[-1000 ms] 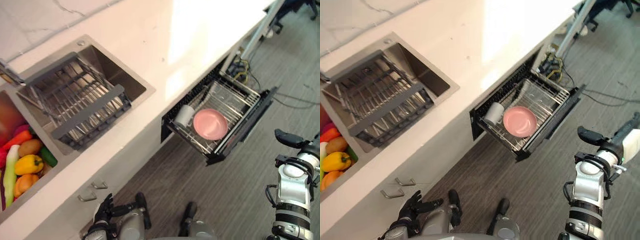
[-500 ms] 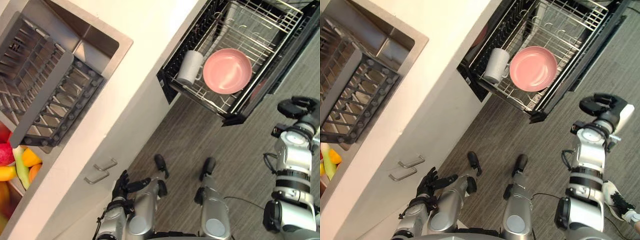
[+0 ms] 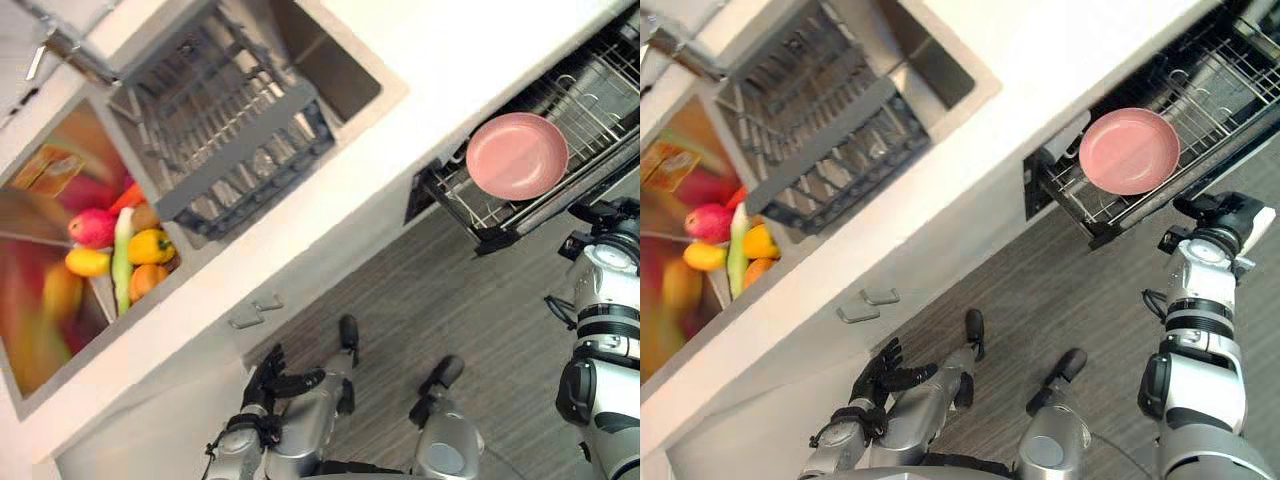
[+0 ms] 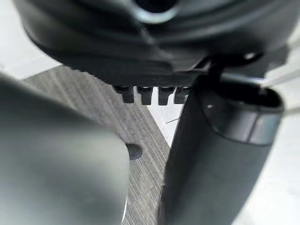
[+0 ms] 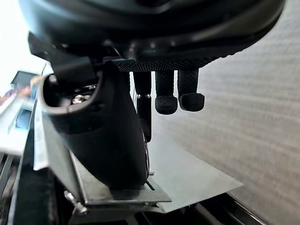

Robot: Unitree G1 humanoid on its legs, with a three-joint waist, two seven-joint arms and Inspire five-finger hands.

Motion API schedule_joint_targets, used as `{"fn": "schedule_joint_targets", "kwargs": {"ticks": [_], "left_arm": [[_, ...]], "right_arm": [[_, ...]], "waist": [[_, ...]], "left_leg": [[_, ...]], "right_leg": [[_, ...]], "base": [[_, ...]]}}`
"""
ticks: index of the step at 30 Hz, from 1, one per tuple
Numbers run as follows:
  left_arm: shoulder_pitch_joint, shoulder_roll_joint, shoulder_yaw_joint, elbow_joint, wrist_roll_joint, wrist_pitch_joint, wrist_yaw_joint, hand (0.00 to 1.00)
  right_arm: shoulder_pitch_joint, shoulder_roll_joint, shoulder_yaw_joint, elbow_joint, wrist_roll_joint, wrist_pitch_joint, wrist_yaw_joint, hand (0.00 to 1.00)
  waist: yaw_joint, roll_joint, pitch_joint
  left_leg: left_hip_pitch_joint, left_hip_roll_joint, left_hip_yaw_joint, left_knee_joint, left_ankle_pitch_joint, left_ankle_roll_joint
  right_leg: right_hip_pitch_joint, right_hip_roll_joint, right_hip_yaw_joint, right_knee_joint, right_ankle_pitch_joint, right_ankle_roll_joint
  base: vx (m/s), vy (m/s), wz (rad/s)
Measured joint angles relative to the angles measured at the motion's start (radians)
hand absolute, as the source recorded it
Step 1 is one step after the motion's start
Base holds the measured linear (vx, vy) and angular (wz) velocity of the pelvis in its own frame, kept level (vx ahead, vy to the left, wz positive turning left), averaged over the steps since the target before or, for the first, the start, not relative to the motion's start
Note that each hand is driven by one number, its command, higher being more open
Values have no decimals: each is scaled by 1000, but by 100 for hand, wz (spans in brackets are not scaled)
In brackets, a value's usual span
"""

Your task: Walk over to the sink, pick up the cup, carry it to the dishwasher, place the cup inside the dishwasher, then close the dishwasher door

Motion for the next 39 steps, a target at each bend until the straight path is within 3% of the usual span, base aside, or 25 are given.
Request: {"fn": "schedule_joint_targets", "kwargs": {"ticks": [4,5,8,11,12,16,21,25,28,30,31,32,33,35,37,39], "left_arm": [[2,3,-22,22,-18,1,-42,100],[2,3,-23,40,-18,3,-64,100],[4,-9,-24,84,-45,16,-133,100],[7,-14,-16,123,-80,25,-182,100],[12,-11,-13,136,-103,28,-194,100],[37,23,29,178,-203,53,-271,100],[51,30,106,207,-219,78,-318,100],[55,40,147,242,-258,115,-342,100],[51,59,204,258,-273,160,-343,100],[33,79,238,291,-268,175,-337,100],[31,88,244,294,-266,178,-338,100],[31,96,245,300,-263,182,-335,100],[30,98,241,312,-263,186,-329,100],[29,106,237,316,-274,196,-301,100],[23,114,237,315,-274,202,-275,100],[6,105,242,318,-260,219,-246,100]], "right_arm": [[-24,-17,37,54,1,-9,9,0],[-30,-16,58,58,1,-17,20,100],[-49,20,94,93,41,-36,67,100],[-43,96,106,96,80,-69,116,100],[-10,110,103,99,106,-72,115,100],[147,244,105,68,273,-147,262,100],[371,371,100,79,305,-190,406,100],[527,428,-13,181,300,-232,510,100],[675,483,-78,259,265,-272,521,100],[789,527,-110,283,194,-280,507,100],[814,537,-111,286,175,-279,502,100],[839,543,-112,289,144,-274,495,100],[855,545,-108,288,92,-258,480,100],[857,568,-106,286,31,-223,470,100],[851,596,-97,259,14,-216,467,100],[849,599,-81,239,3,-203,463,100]], "waist": [[14,26,-21],[21,35,-30],[40,48,-84],[61,45,-137],[65,34,-153],[65,-29,-213],[68,-78,-230],[59,-111,-233],[44,-160,-253],[16,-222,-258],[14,-240,-261],[8,-253,-265],[3,-256,-265],[-14,-259,-267],[-52,-264,-273],[-57,-264,-273]], "left_leg": [[40,-9,-62,0,3,-5],[54,-9,-70,-1,3,-6],[73,-6,-78,-4,7,-13],[91,6,-76,-5,6,-22],[107,11,-73,-5,5,-30],[132,41,-43,-5,-16,-63],[152,56,-14,-6,-27,-81],[143,53,5,-11,-33,-72],[130,41,6,-12,-44,-57],[140,4,16,-11,-81,-27],[146,-5,27,-11,-93,-23],[157,-5,38,-11,-100,-19],[178,-12,36,-2,-101,-16],[220,-8,-1,25,-130,17],[228,15,-78,42,-149,27],[254,29,-169,40,-162,27]], "right_leg": [[65,-20,-75,65,-63,7],[82,-21,-86,75,-75,7],[115,-12,-115,79,-96,9],[142,3,-128,69,-102,3],[164,12,-134,61,-102,3],[190,53,-117,15,-102,3],[201,67,-92,-7,-93,-1],[194,75,-77,-47,-73,7],[184,66,-83,-43,-79,21],[179,-7,-105,62,-135,46],[179,-30,-105,101,-144,54],[170,-54,-84,165,-148,56],[126,-95,7,303,-128,24],[34,-106,238,509,-53,-86],[2,11,376,506,-179,-62],[-29,125,423,398,-246,-83]], "base": [[53,-86,59],[18,-92,27],[-7,-95,22],[-32,-78,12],[-63,-92,7],[-77,-65,-14],[-97,-15,-15],[-57,30,-13],[20,7,4],[86,54,35],[126,54,31],[159,78,11],[167,101,6],[228,142,34],[202,2,103],[169,-45,129]]}}
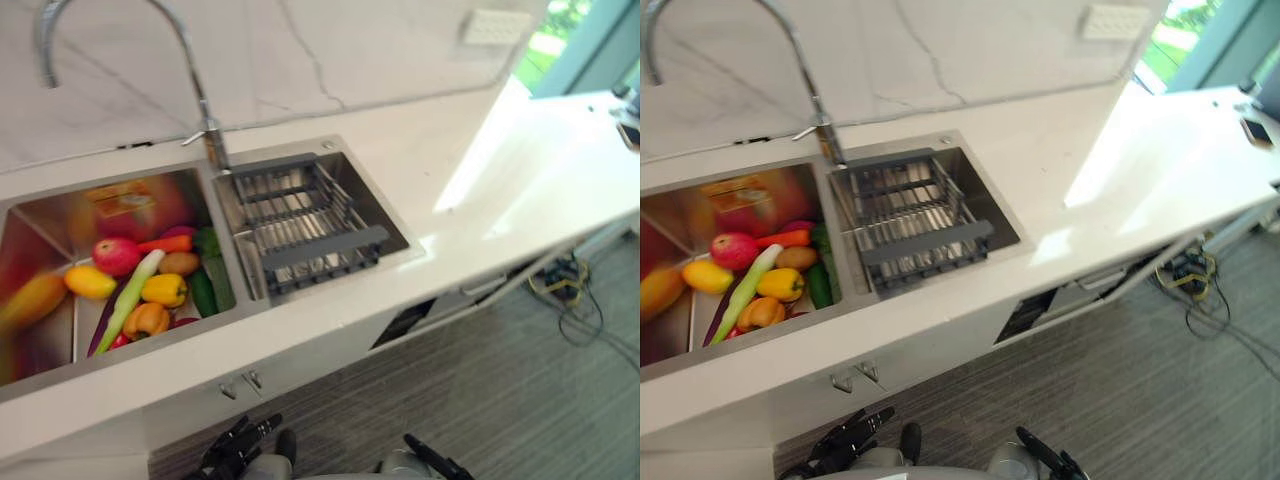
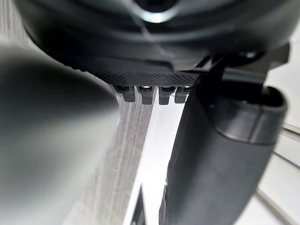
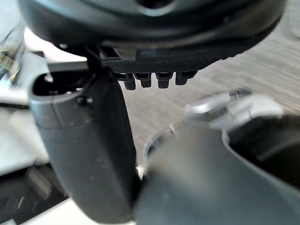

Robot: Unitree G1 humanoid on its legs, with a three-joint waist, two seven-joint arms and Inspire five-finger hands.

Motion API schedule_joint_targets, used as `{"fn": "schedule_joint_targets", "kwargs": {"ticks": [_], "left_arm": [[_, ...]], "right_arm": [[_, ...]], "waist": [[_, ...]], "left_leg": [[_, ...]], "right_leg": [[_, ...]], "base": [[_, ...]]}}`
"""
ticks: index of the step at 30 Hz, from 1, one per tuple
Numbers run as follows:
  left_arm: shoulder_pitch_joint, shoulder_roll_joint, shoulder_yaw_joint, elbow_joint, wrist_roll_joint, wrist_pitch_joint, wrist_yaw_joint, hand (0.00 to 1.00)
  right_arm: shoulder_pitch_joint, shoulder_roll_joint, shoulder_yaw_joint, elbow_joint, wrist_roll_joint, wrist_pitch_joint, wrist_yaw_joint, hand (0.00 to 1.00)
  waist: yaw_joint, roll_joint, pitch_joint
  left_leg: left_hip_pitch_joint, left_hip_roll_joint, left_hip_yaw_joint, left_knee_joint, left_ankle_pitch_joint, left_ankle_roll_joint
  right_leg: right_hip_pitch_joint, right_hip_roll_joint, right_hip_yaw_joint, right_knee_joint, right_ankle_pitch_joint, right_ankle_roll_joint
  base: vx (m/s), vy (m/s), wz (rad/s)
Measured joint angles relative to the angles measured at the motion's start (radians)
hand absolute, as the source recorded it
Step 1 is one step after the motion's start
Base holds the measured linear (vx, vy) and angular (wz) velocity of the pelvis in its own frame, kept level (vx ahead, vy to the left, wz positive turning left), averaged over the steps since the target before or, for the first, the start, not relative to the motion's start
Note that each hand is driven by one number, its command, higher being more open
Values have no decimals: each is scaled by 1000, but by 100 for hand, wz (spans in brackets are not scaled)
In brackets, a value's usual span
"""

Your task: Walk over to the sink, pick up the cup, carry it to the dishwasher, place the cup inside the dishwasher, then close the dishwasher door

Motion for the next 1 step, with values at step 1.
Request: {"fn": "schedule_joint_targets", "kwargs": {"ticks": [1], "left_arm": [[1,-1,4,0,4,5,4,100]], "right_arm": [[0,0,2,0,-12,4,-7,100]], "waist": [[0,0,0]], "left_leg": [[13,0,-26,-1,-8,0]], "right_leg": [[-17,20,18,-52,1,1]], "base": [[98,-29,70]]}}
